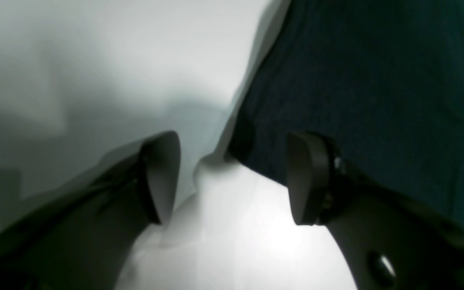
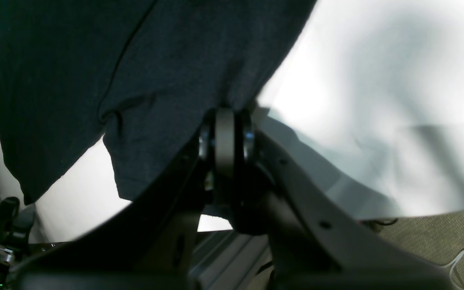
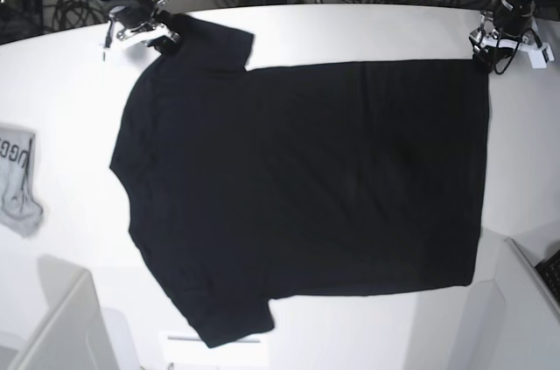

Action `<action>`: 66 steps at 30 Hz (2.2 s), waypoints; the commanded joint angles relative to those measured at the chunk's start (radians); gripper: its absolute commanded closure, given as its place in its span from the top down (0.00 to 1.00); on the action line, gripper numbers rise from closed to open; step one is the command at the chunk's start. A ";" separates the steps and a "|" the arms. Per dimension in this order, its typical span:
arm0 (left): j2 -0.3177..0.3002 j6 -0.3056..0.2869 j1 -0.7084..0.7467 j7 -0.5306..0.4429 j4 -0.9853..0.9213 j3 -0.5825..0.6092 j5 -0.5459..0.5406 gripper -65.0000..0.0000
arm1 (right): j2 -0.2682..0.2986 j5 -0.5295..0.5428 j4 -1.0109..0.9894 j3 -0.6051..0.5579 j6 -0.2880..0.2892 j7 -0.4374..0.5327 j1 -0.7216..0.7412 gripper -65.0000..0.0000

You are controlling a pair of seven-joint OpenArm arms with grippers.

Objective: Fold the T-shirt properly
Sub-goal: 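Grasp the shirt's shoulder corners with both grippers and pull toward the robot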

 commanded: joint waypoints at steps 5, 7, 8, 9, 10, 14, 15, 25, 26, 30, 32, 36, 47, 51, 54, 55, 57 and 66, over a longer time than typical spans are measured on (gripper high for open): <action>-0.012 -0.009 -0.047 0.015 -0.016 0.025 0.071 0.60 | 0.002 -0.052 -0.010 -0.001 -0.039 -0.045 -0.014 0.00; -0.012 -0.009 -0.061 0.015 -0.033 0.039 0.076 0.60 | 0.002 -0.052 -0.010 -0.001 -0.039 -0.045 -0.014 0.00; -0.012 -0.009 -0.061 0.015 -0.039 0.050 0.076 0.60 | 0.002 -0.052 -0.010 -0.001 -0.039 -0.045 -0.014 0.00; -0.012 -0.009 -0.061 0.015 -0.044 0.062 0.074 0.60 | 0.002 -0.052 -0.010 -0.001 -0.039 -0.044 -0.014 0.00; -0.012 -0.009 -0.062 0.015 -0.044 0.073 0.073 0.59 | 0.002 -0.052 -0.010 -0.001 -0.039 -0.044 -0.014 0.00; -0.012 -0.009 -0.062 0.015 -0.042 0.096 0.074 0.51 | 0.002 -0.052 -0.010 0.000 -0.039 -0.040 -0.014 0.00; -0.012 -0.009 -0.062 0.013 -0.042 0.095 0.076 0.43 | 0.004 -0.052 -0.010 0.000 -0.039 -0.040 -0.014 0.00; -0.018 -0.009 -0.056 0.013 -0.035 0.099 0.079 0.00 | 0.004 -0.052 -0.002 0.002 -0.039 -0.039 -0.020 0.00; -0.020 -0.009 -0.053 0.013 -0.035 0.099 0.079 0.00 | 0.004 -0.052 -0.002 0.002 -0.039 -0.039 -0.021 0.00; -0.021 -0.009 -0.030 0.013 -0.030 0.093 0.079 0.00 | 0.004 -0.052 -0.002 0.002 -0.039 -0.039 -0.035 0.00; -0.023 -0.009 -0.015 0.013 -0.016 0.093 0.079 0.00 | 0.004 -0.052 -0.002 0.002 -0.039 -0.037 -0.041 0.00; -0.023 -0.009 0.025 0.012 0.030 0.093 0.080 0.00 | 0.004 -0.052 -0.002 0.002 -0.039 -0.037 -0.060 0.00; -0.018 -0.009 0.069 0.012 0.091 0.090 0.168 0.00 | 0.004 -0.050 0.065 0.002 -0.039 -0.037 -0.109 0.00; 0.000 -0.009 0.069 0.012 0.145 0.090 0.277 0.00 | 0.001 -0.052 0.120 0.060 -0.039 -0.045 -0.132 0.00; 0.017 -0.009 0.069 0.012 0.171 0.090 0.306 0.00 | 0.001 -0.052 0.137 0.097 -0.039 -0.047 -0.149 0.00; 0.019 -0.009 0.069 0.012 0.177 0.090 0.309 0.00 | 0.001 -0.052 0.142 0.105 -0.039 -0.047 -0.150 0.00; 0.020 -0.009 0.071 0.015 0.194 0.090 0.312 0.00 | 0.001 -0.052 0.145 0.108 -0.039 -0.047 -0.159 0.00; 0.023 -0.009 0.112 0.018 0.263 0.098 0.312 0.00 | -0.004 -0.050 0.202 0.097 -0.039 -0.047 -0.133 0.00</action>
